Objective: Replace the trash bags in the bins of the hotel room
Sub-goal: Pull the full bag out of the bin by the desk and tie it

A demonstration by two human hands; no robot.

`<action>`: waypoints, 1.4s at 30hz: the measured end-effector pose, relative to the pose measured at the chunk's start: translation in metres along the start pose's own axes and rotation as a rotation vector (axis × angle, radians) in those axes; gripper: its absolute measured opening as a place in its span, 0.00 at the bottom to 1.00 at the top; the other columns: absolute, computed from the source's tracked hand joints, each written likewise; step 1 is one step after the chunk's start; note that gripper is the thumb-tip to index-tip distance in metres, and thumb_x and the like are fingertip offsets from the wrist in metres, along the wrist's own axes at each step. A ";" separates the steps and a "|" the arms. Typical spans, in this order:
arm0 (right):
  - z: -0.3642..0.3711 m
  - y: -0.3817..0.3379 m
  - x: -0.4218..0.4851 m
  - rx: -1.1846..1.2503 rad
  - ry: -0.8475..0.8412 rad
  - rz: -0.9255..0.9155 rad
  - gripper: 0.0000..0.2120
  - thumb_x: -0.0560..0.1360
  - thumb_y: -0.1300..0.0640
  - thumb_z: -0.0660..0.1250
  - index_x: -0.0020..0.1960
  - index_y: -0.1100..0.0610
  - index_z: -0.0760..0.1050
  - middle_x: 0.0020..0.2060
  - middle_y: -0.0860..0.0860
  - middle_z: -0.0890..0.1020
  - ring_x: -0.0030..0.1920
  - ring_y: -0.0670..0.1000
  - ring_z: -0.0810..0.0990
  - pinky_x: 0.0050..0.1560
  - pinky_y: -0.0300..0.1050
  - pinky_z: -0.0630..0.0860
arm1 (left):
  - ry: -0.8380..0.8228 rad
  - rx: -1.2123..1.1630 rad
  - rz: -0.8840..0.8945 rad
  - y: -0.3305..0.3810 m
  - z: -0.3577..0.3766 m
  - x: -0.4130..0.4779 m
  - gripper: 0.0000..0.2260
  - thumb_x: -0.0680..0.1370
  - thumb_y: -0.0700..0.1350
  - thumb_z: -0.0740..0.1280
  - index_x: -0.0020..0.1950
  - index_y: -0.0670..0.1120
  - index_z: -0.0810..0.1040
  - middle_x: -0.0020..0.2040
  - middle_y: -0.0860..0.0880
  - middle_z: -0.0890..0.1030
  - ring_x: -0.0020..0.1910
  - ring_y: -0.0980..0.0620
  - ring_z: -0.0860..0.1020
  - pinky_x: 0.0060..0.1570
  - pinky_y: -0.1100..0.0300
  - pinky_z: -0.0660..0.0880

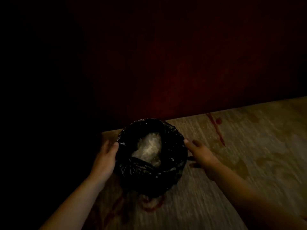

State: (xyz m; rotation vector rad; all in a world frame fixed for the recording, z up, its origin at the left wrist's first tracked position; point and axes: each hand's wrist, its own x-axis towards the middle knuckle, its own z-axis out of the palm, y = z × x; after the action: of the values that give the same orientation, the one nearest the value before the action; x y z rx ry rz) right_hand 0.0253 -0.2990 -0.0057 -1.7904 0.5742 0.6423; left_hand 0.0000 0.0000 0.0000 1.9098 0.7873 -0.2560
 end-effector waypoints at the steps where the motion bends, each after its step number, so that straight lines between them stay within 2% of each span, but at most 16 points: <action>1: 0.002 0.000 0.007 0.064 -0.023 0.009 0.30 0.78 0.38 0.62 0.74 0.54 0.66 0.66 0.53 0.76 0.57 0.57 0.79 0.55 0.56 0.80 | -0.032 -0.107 -0.055 -0.002 -0.003 0.003 0.28 0.80 0.64 0.57 0.78 0.56 0.60 0.76 0.48 0.66 0.72 0.43 0.68 0.70 0.44 0.66; 4: -0.001 -0.011 0.016 0.087 -0.057 -0.002 0.17 0.79 0.44 0.66 0.59 0.56 0.79 0.55 0.55 0.83 0.55 0.57 0.82 0.54 0.55 0.80 | -0.166 -0.224 -0.181 -0.009 -0.011 0.005 0.27 0.79 0.65 0.58 0.75 0.54 0.67 0.71 0.48 0.73 0.68 0.43 0.72 0.69 0.44 0.67; 7: -0.004 -0.022 0.020 0.089 0.013 -0.074 0.11 0.78 0.52 0.69 0.55 0.59 0.80 0.51 0.57 0.84 0.52 0.57 0.82 0.45 0.51 0.80 | -0.211 -0.152 -0.203 -0.017 -0.015 -0.003 0.24 0.81 0.63 0.56 0.73 0.53 0.70 0.68 0.47 0.76 0.65 0.43 0.73 0.67 0.39 0.69; 10: -0.006 -0.029 0.015 0.070 0.107 -0.148 0.08 0.76 0.57 0.72 0.49 0.62 0.81 0.45 0.60 0.84 0.45 0.57 0.83 0.44 0.52 0.80 | -0.175 -0.138 -0.193 -0.016 -0.013 -0.007 0.22 0.81 0.60 0.57 0.70 0.50 0.72 0.64 0.46 0.78 0.62 0.43 0.75 0.64 0.41 0.72; 13: -0.002 -0.034 0.010 0.005 0.157 -0.287 0.04 0.77 0.60 0.70 0.44 0.61 0.80 0.39 0.58 0.82 0.39 0.55 0.81 0.41 0.52 0.77 | -0.133 -0.209 -0.155 -0.007 -0.015 -0.009 0.13 0.81 0.52 0.64 0.57 0.45 0.81 0.51 0.44 0.84 0.49 0.45 0.81 0.46 0.52 0.78; 15: 0.002 -0.035 0.008 -0.025 0.186 -0.373 0.04 0.77 0.61 0.70 0.43 0.60 0.80 0.39 0.59 0.82 0.38 0.56 0.81 0.39 0.52 0.76 | -0.110 -0.277 -0.119 -0.002 -0.016 -0.007 0.09 0.80 0.46 0.67 0.52 0.43 0.83 0.46 0.41 0.86 0.44 0.44 0.84 0.40 0.54 0.79; 18: 0.005 -0.033 0.007 -0.145 0.262 -0.499 0.03 0.77 0.61 0.68 0.44 0.56 0.77 0.38 0.56 0.81 0.34 0.56 0.78 0.32 0.50 0.72 | 0.044 -0.252 -0.002 0.000 -0.011 -0.002 0.04 0.79 0.43 0.68 0.50 0.45 0.83 0.46 0.41 0.85 0.45 0.43 0.83 0.42 0.54 0.79; 21: 0.008 -0.034 0.005 -0.238 0.314 -0.616 0.07 0.77 0.63 0.66 0.43 0.53 0.73 0.36 0.53 0.78 0.29 0.52 0.73 0.29 0.48 0.67 | 0.228 -0.236 0.128 0.010 -0.003 0.000 0.02 0.78 0.42 0.70 0.45 0.46 0.80 0.43 0.44 0.83 0.43 0.43 0.82 0.43 0.51 0.79; 26: 0.011 -0.042 -0.012 -0.215 0.351 -0.826 0.13 0.73 0.71 0.66 0.40 0.53 0.70 0.40 0.50 0.74 0.36 0.49 0.72 0.33 0.40 0.67 | 0.517 -0.096 0.513 0.036 -0.014 -0.014 0.06 0.77 0.42 0.69 0.42 0.49 0.76 0.34 0.48 0.76 0.32 0.51 0.75 0.31 0.59 0.70; 29: 0.002 -0.046 -0.020 -0.155 0.371 -0.871 0.15 0.71 0.73 0.65 0.39 0.54 0.70 0.40 0.51 0.74 0.35 0.50 0.72 0.33 0.43 0.67 | 0.548 -0.188 0.622 0.039 -0.026 -0.021 0.07 0.77 0.42 0.70 0.42 0.52 0.76 0.35 0.49 0.77 0.32 0.53 0.75 0.32 0.64 0.70; 33: -0.014 -0.046 -0.026 -0.072 0.377 -0.828 0.20 0.71 0.73 0.66 0.37 0.48 0.69 0.38 0.53 0.74 0.32 0.54 0.71 0.31 0.49 0.68 | 0.500 -0.328 0.534 0.033 -0.037 -0.019 0.08 0.77 0.41 0.71 0.43 0.54 0.77 0.39 0.49 0.79 0.36 0.52 0.77 0.37 0.58 0.73; 35: -0.016 -0.048 -0.034 -0.096 0.391 -0.845 0.19 0.70 0.75 0.66 0.37 0.50 0.69 0.39 0.53 0.74 0.35 0.57 0.72 0.34 0.57 0.72 | 0.470 -0.294 0.539 0.036 -0.039 -0.024 0.07 0.76 0.41 0.72 0.43 0.52 0.79 0.38 0.50 0.79 0.35 0.56 0.77 0.38 0.61 0.74; 36: -0.015 -0.051 -0.039 -0.115 0.389 -0.858 0.18 0.70 0.75 0.66 0.37 0.52 0.69 0.39 0.53 0.74 0.36 0.57 0.73 0.36 0.59 0.74 | 0.457 -0.278 0.562 0.039 -0.039 -0.028 0.06 0.76 0.41 0.72 0.43 0.51 0.80 0.37 0.51 0.79 0.35 0.59 0.76 0.37 0.65 0.73; 38: -0.014 -0.059 -0.051 -0.124 0.327 -0.864 0.16 0.70 0.72 0.70 0.37 0.51 0.72 0.39 0.52 0.76 0.38 0.56 0.76 0.37 0.56 0.75 | 0.429 -0.296 0.615 0.049 -0.039 -0.038 0.04 0.75 0.40 0.72 0.43 0.49 0.81 0.39 0.53 0.80 0.36 0.64 0.77 0.37 0.73 0.72; 40: -0.015 -0.070 -0.065 -0.059 0.159 -0.817 0.11 0.70 0.65 0.75 0.41 0.52 0.77 0.40 0.52 0.81 0.40 0.54 0.81 0.40 0.49 0.77 | 0.406 -0.346 0.654 0.058 -0.041 -0.047 0.04 0.75 0.41 0.73 0.43 0.50 0.82 0.40 0.55 0.82 0.37 0.66 0.78 0.38 0.74 0.73; 42: -0.018 -0.079 -0.079 -0.002 0.019 -0.796 0.06 0.70 0.62 0.76 0.44 0.54 0.81 0.40 0.52 0.84 0.40 0.51 0.84 0.42 0.45 0.81 | 0.394 -0.355 0.695 0.063 -0.043 -0.051 0.04 0.75 0.42 0.73 0.44 0.51 0.83 0.41 0.55 0.83 0.40 0.64 0.80 0.40 0.73 0.73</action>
State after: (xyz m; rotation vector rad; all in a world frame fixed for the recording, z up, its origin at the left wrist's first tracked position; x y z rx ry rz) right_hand 0.0224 -0.2875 0.1068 -1.8344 -0.1496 0.0720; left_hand -0.0067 -0.0007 0.0915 1.7864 0.3385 0.6607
